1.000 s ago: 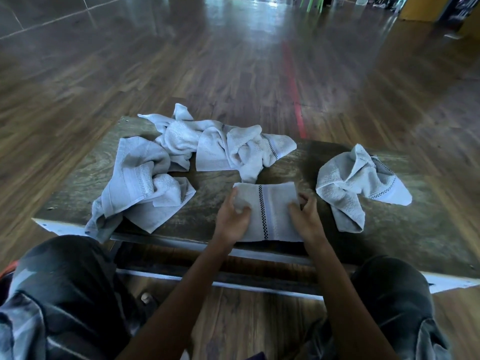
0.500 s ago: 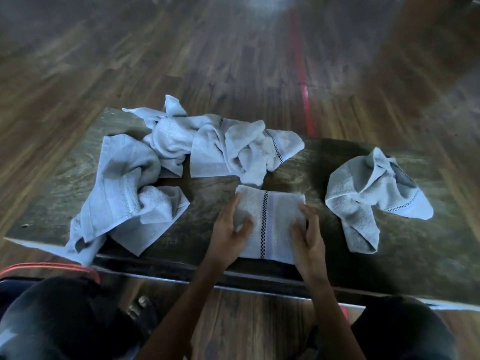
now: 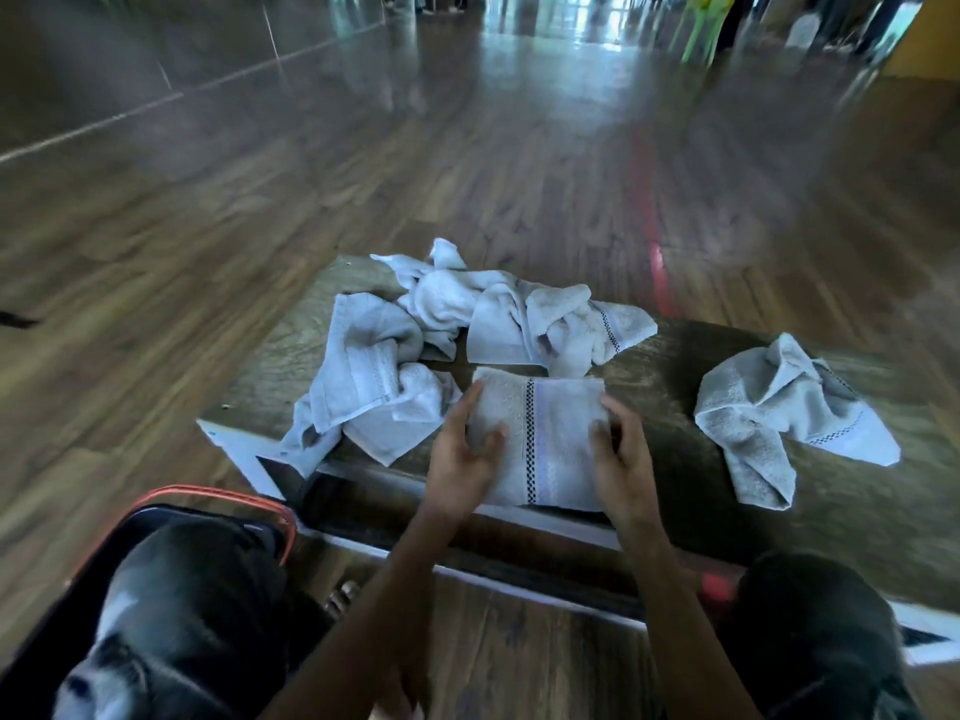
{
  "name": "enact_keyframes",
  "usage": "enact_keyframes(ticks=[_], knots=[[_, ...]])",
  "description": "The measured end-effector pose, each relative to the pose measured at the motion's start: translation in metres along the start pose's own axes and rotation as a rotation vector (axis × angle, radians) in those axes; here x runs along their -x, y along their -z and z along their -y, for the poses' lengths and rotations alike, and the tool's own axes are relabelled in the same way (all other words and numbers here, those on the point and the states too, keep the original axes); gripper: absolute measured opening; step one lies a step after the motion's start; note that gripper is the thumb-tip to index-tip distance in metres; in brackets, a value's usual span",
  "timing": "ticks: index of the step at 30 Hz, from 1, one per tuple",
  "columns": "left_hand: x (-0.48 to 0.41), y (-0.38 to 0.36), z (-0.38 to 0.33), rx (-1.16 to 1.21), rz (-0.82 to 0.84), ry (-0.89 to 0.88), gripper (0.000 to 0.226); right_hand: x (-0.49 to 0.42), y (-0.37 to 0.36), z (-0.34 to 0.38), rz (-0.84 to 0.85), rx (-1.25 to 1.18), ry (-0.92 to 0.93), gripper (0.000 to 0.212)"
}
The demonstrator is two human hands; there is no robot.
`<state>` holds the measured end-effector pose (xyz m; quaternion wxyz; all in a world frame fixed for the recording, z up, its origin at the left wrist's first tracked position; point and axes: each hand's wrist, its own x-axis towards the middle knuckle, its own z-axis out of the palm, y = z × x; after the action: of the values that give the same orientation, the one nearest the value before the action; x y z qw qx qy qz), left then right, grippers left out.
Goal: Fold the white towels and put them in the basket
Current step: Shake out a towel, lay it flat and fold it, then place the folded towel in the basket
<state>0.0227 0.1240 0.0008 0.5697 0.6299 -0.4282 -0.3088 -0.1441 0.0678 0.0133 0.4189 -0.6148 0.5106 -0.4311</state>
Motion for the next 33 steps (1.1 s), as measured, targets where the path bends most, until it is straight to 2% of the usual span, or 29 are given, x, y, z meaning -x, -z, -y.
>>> enact_keyframes(ticks=[13, 17, 21, 26, 31, 33], knots=[[0.055, 0.13, -0.035, 0.087, -0.387, 0.016, 0.048, 0.036, -0.107, 0.093, 0.326, -0.073, 0.089, 0.03], [0.081, 0.16, -0.032, 0.092, -0.583, 0.053, 0.063, 0.055, -0.146, 0.101, 0.44, -0.094, 0.083, 0.032], [0.109, 0.192, -0.028, 0.025, -0.753, 0.076, 0.058, 0.079, -0.188, 0.115, 0.569, -0.106, 0.085, 0.03], [0.148, 0.24, -0.023, 0.03, -0.982, 0.127, 0.074, 0.11, -0.24, 0.137, 0.812, -0.102, 0.128, 0.031], [0.168, 0.268, -0.007, 0.067, -1.077, 0.171, 0.053, 0.136, -0.277, 0.138, 0.948, -0.08, 0.116, 0.037], [0.175, 0.276, 0.006, 0.082, -1.123, 0.197, 0.051, 0.144, -0.294, 0.132, 0.991, -0.083, 0.113, 0.038]])
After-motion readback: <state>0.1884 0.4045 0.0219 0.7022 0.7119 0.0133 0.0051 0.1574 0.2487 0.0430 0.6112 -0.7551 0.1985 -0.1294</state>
